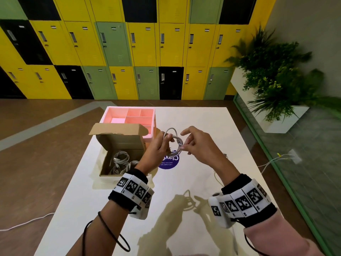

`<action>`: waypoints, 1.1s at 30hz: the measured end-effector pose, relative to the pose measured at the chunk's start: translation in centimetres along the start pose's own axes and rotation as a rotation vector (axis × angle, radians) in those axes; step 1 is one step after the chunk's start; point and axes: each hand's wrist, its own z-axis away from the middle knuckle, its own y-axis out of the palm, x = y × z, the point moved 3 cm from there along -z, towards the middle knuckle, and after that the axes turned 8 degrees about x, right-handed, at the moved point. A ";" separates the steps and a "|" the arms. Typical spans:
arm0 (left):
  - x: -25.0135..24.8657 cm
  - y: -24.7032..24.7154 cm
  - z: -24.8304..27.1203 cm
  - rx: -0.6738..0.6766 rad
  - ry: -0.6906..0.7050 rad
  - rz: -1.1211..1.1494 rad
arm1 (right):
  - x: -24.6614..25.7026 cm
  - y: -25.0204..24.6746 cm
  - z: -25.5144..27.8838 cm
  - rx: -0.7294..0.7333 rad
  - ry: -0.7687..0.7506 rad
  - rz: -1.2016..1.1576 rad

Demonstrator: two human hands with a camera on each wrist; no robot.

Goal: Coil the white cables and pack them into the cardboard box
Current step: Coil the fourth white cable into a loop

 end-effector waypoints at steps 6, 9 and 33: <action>-0.5 -0.3 0.1 -0.056 0.037 0.051 | 1.0 -1.0 0.3 -0.033 -0.032 0.039; -0.8 -0.5 0.2 -0.085 0.094 0.026 | 1.6 -1.6 0.5 0.027 -0.061 0.066; -0.4 -0.7 0.6 0.044 0.039 -0.044 | -0.1 -4.0 -0.5 -0.024 0.016 -0.194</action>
